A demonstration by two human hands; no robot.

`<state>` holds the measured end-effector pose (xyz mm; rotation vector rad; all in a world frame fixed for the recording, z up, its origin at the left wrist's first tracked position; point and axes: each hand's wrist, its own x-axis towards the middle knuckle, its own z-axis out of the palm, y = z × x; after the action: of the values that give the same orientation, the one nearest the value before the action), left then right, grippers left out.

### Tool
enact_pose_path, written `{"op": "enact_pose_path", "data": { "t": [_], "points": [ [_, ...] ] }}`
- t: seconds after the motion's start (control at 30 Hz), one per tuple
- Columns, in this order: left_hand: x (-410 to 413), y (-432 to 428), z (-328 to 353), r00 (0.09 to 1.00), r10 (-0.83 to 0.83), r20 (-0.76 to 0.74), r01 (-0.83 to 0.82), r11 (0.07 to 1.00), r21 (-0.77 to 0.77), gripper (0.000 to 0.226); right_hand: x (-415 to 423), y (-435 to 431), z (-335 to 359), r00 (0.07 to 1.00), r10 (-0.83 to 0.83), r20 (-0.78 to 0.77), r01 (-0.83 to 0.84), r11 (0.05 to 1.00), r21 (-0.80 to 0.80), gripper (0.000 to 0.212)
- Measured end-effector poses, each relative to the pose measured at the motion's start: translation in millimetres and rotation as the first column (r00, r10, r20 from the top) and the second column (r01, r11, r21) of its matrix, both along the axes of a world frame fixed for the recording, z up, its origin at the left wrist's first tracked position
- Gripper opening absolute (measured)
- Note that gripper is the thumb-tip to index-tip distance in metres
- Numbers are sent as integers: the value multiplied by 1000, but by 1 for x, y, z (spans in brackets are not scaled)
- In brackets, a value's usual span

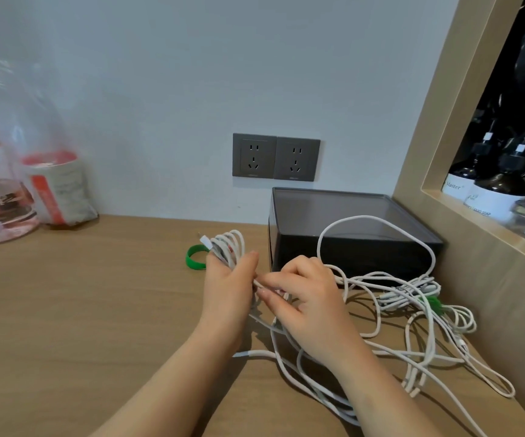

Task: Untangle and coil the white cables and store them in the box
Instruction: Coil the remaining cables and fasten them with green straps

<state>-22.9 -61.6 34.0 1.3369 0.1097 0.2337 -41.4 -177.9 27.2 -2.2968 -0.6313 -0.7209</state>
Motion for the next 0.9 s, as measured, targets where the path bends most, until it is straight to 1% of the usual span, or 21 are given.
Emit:
{"op": "enact_pose_path", "data": {
  "t": [0.03,0.07,0.1,0.17,0.27,0.33,0.37,0.43,0.47,0.5,0.57,0.63,0.7,0.73,0.77,0.83,0.9],
  "points": [
    [0,1,2,999,33,15,-33,999,2,8,0,1,0,1000,-6,9,6,1000,-17,28],
    [0,2,4,998,58,21,-58,998,-19,11,0,1,-1,1000,-22,6,22,999,-36,30],
    [0,3,6,998,70,11,-69,995,-65,14,-1,1,0,999,-47,6,47,997,-66,34],
    [0,7,11,997,77,-28,-82,968,-237,16,-4,0,1,989,-148,16,149,975,-165,48],
    [5,16,18,992,85,-89,-118,853,-508,16,-10,-8,8,922,-383,-58,355,895,-271,64],
    [7,20,23,991,43,-130,-117,756,-644,16,-14,-16,12,861,-506,-54,460,819,-342,65],
    [8,22,24,990,5,-142,-102,718,-688,17,-17,-20,13,841,-540,-44,496,800,-337,62],
    [9,21,27,984,-79,-159,-69,655,-753,22,-24,-25,17,816,-576,-45,556,804,-211,47],
    [9,20,30,980,-113,-163,-59,619,-783,24,-27,-28,18,806,-582,-104,569,812,-131,38],
    [9,18,35,976,-140,-166,-53,586,-809,23,-30,-30,20,797,-569,-202,567,820,-72,33],
    [5,12,49,969,-181,-170,-46,544,-838,22,-35,-31,23,775,-487,-403,515,856,-44,39],
    [1,4,67,959,-236,-157,-13,518,-855,25,-37,-27,28,759,-435,-484,457,886,-80,51],
    [-1,-2,80,944,-309,-116,53,488,-871,29,-38,-22,36,775,-430,-464,438,894,-97,60],
    [-3,-4,84,937,-337,-94,87,486,-870,31,-37,-21,39,795,-430,-429,445,893,-70,57],
    [-4,-5,88,931,-357,-79,116,492,-863,33,-36,-21,43,817,-423,-392,456,890,-11,50],
    [-6,-6,95,923,-378,-73,139,503,-853,34,-33,-26,51,858,-370,-357,446,881,159,35],
    [-9,-6,100,930,-356,-87,136,555,-820,34,-32,-31,63,890,-240,-387,388,844,370,24]
  ]
}}
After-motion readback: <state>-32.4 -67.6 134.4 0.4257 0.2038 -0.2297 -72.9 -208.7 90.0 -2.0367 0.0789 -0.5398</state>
